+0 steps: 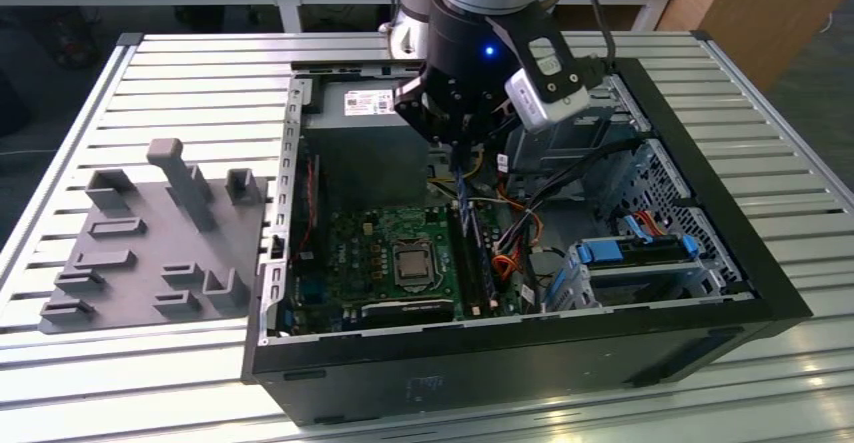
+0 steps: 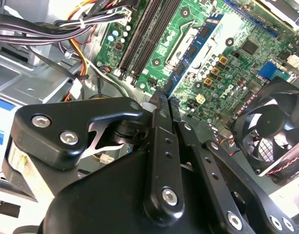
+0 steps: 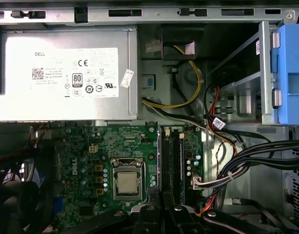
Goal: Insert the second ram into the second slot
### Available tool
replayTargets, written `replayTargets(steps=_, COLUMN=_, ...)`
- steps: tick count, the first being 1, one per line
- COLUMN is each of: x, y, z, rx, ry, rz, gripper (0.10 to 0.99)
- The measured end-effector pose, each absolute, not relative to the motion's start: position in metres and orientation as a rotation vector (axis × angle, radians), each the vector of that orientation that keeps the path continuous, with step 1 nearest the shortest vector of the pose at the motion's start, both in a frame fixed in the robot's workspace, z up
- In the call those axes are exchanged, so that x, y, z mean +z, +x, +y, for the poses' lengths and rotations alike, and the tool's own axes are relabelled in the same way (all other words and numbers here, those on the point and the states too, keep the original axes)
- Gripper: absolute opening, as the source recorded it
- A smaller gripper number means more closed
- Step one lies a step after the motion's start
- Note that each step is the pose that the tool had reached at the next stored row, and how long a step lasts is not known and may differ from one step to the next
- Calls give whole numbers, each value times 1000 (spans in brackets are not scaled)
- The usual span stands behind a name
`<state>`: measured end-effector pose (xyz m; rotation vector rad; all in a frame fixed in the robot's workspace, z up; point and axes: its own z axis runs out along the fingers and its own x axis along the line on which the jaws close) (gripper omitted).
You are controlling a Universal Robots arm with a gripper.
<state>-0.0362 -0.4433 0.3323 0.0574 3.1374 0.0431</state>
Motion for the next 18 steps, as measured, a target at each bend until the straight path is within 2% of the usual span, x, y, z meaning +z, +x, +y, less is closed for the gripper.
replayTargets(steps=18, x=324, y=-36, z=-444, rx=43, ry=57, rz=3137, gripper=137)
